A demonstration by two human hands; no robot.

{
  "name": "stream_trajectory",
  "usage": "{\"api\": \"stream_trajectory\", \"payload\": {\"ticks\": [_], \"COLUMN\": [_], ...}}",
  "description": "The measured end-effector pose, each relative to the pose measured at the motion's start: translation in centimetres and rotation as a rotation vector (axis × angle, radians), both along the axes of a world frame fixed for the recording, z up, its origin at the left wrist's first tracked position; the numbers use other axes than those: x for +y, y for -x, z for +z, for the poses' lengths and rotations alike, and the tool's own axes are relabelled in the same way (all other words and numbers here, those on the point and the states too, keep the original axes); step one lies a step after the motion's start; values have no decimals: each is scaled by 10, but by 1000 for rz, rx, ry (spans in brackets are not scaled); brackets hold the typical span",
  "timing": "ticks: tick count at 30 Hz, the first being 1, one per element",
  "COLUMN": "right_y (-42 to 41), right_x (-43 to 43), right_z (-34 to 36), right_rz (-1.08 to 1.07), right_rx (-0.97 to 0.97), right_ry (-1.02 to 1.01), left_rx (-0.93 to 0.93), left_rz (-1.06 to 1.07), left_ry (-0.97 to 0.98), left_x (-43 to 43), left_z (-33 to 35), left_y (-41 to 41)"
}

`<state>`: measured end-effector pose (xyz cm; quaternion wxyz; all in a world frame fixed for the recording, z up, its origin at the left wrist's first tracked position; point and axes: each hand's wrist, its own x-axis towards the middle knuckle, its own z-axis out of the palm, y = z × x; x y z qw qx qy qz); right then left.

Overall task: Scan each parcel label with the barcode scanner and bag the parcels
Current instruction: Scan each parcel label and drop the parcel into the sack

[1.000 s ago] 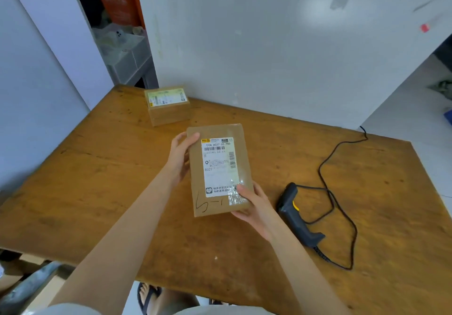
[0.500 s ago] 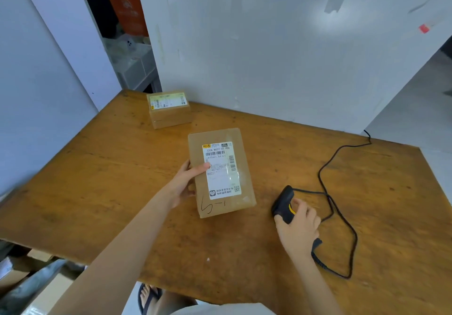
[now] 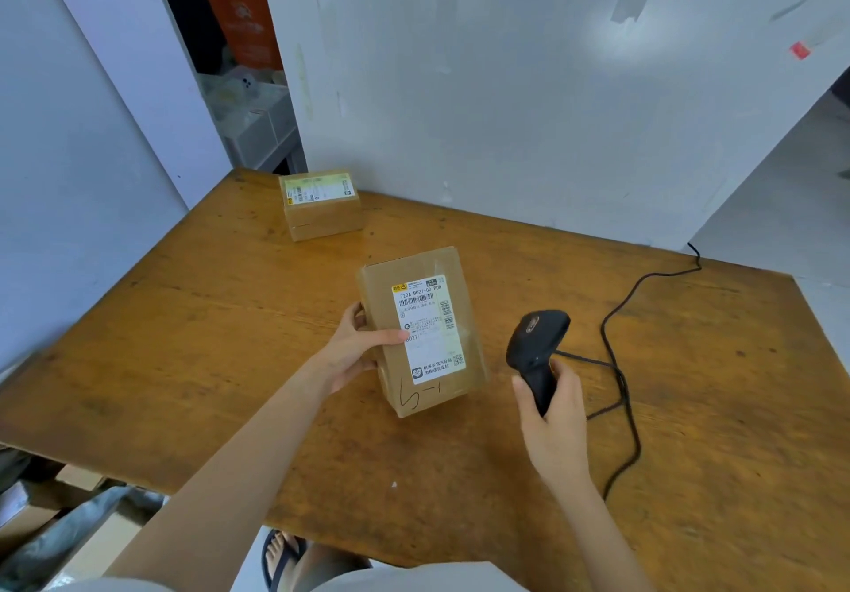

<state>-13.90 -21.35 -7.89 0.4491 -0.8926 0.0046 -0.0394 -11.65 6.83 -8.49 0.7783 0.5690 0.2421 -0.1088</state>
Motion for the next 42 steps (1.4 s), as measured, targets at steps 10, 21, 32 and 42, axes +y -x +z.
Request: {"api": "stream_trajectory", "payload": {"ticks": [10,21,32,42], "right_y": [40,50,16,-18], "right_x": [44,46,29,29], "right_z": [76,77,16,-55], "right_rz": [406,356,103,31], "right_rx": [163,78,44,48], "right_ry": [-451,-356,-30,631], "left_rx": [-4,-11,26,86], "left_rz": [-1,17,74,230], "left_ry": [-13,-19,-2,32], "left_x": [-10,-12,-7,31], "left_z": [-3,-6,-3,-8], "left_y": [-1,-2,6,50]}}
